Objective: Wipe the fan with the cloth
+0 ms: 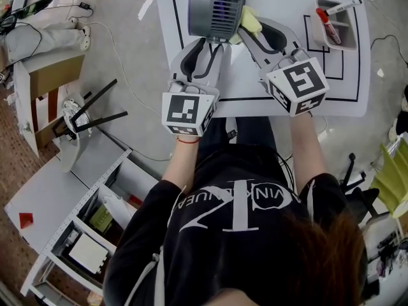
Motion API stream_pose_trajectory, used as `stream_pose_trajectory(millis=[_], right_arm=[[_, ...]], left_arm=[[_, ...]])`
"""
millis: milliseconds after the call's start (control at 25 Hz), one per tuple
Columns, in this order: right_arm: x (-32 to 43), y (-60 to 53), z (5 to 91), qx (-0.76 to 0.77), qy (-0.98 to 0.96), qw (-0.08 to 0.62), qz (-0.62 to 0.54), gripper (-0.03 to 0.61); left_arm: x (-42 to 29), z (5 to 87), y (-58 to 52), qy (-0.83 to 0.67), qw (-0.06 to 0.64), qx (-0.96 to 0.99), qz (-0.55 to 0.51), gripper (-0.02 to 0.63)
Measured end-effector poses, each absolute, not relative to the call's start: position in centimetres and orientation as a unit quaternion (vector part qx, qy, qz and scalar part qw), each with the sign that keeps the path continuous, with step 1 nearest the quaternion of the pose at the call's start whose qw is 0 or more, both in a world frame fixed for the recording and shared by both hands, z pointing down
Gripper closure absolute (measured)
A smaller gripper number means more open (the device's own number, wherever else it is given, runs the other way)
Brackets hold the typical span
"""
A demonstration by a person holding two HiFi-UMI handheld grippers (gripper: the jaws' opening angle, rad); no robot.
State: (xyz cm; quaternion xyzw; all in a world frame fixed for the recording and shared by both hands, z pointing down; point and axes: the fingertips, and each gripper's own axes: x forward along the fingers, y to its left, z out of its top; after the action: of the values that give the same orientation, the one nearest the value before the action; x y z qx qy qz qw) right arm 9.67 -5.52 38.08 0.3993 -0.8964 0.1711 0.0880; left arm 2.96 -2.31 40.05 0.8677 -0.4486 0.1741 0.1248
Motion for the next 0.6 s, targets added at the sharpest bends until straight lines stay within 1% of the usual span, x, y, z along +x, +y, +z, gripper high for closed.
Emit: stream_pose_trajectory(millis=[320, 600], right_arm=[[10.0, -5.0, 35.0, 0.405, -0.897, 0.048, 0.169, 0.483], [10.6, -5.9, 33.1, 0.412, -0.899, 0.036, 0.146, 0.482]], left_arm=[[2.9, 40.1, -2.2, -0.447, 0.128, 0.866, 0.182, 0.476], [3.0, 40.0, -2.2, -0.442, 0.128, 0.868, 0.187, 0.477]])
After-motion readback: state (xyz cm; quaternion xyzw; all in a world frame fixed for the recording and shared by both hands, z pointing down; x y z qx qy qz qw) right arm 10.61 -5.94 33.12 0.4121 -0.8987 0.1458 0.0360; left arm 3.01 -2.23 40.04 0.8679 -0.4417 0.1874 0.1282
